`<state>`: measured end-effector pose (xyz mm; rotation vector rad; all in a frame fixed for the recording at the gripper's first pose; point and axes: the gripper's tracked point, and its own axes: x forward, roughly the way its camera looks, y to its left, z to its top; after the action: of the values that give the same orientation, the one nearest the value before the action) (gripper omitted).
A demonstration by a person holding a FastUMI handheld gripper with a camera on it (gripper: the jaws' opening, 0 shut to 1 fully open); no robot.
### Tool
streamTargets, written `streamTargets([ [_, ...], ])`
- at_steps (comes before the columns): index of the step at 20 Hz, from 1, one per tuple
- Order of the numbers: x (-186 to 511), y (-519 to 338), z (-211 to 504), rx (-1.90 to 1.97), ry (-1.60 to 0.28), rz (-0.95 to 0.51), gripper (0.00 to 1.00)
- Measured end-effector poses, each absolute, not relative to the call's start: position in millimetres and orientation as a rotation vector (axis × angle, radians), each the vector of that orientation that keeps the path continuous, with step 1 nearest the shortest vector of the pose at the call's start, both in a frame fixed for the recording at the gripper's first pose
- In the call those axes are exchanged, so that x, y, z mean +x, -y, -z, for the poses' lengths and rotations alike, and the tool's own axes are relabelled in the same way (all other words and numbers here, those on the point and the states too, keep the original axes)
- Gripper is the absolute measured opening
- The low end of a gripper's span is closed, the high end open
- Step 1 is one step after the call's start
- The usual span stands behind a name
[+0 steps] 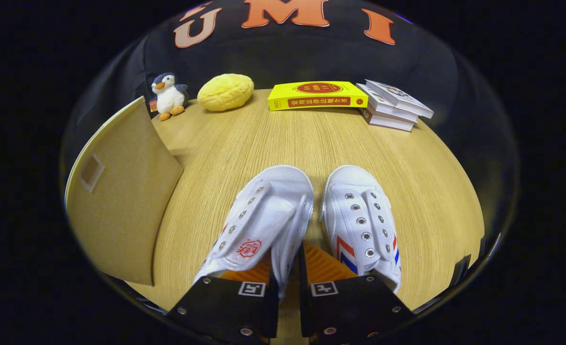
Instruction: Open the storage box then place both shoes into the box .Put the left shoe in first, then the right shoe, with the right side of both shoes facing outward in a uniform manner.
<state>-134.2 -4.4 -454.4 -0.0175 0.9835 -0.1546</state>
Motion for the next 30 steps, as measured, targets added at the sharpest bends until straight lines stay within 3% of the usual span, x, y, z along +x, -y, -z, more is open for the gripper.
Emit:
streamTargets([
  [2,-130.1,4.5,448.6,0.053,-0.982,0.183,0.05],
  [4,-125.4,4.7,437.8,0.082,-0.977,0.191,0.03],
  [13,-94.6,-40.2,327.6,0.183,-0.867,0.170,0.02],
  [19,-66.5,-118.3,268.9,0.209,-0.844,0.076,0.02],
  [30,-50.8,-268.0,317.2,0.211,-1.048,-0.085,0.03],
])
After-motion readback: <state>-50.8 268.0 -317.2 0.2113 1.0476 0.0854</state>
